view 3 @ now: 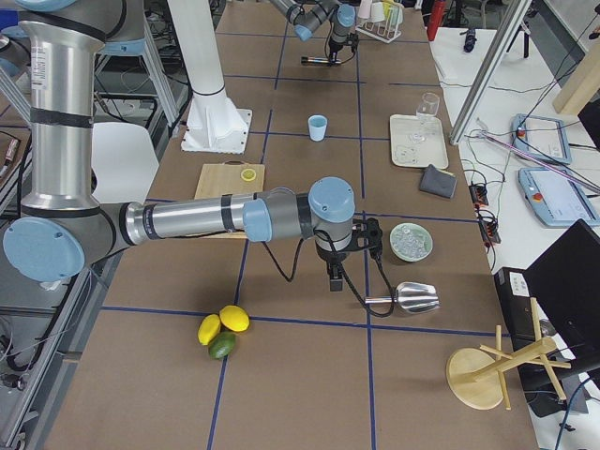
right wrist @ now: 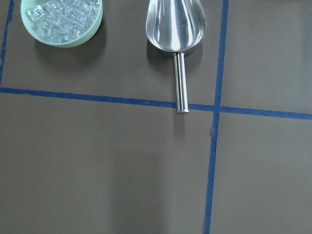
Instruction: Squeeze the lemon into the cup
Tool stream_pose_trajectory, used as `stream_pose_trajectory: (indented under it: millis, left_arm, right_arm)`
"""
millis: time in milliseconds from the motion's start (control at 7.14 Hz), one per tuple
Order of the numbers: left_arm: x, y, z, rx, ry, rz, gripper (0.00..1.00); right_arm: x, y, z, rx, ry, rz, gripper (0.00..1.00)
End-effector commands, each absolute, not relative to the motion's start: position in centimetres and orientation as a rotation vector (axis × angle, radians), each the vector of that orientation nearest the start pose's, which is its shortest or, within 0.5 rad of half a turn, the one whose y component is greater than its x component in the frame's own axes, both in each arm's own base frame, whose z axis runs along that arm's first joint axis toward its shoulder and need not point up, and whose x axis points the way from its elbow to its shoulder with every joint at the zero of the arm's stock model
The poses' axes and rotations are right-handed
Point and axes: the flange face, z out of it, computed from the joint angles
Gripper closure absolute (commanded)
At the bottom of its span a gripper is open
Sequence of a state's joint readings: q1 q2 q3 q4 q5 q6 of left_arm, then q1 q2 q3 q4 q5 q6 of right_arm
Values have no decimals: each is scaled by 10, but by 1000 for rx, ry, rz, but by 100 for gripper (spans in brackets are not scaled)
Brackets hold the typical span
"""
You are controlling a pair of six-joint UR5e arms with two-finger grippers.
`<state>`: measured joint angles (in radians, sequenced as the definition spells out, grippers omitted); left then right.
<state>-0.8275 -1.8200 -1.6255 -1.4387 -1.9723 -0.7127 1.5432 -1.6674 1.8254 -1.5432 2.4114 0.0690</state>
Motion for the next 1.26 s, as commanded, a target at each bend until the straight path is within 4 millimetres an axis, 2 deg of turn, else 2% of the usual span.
stream_pose_trajectory:
  millis: [0,140,280,420,700,840,980,1120]
  left_arm:
    - [325,-506,522,-125,423,57,0]
    - [308,-516,507,-92,445,37,0]
    - [280,-531,485,-38,474,33,0]
    - [227,-553,465,46,504,81,0]
    - [116,-582,453,130,579,114,0]
    - [49,-590,453,187,595,151,0]
    - [-3,-585,468,183,605,173,0]
    - [-31,-564,503,144,637,195,0]
  right_arm:
    - [46,-458,570,135,-845,-40,0]
    - [46,-458,570,135,-845,-40,0]
    - [46,-458,570,135,-845,-40,0]
    - [46,-458,571,134,-845,-39,0]
    - [46,-457,571,132,-845,-39,0]
    - [46,-458,573,128,-845,-37,0]
    - [46,-458,575,124,-847,-37,0]
    - [46,-458,574,125,-850,-36,0]
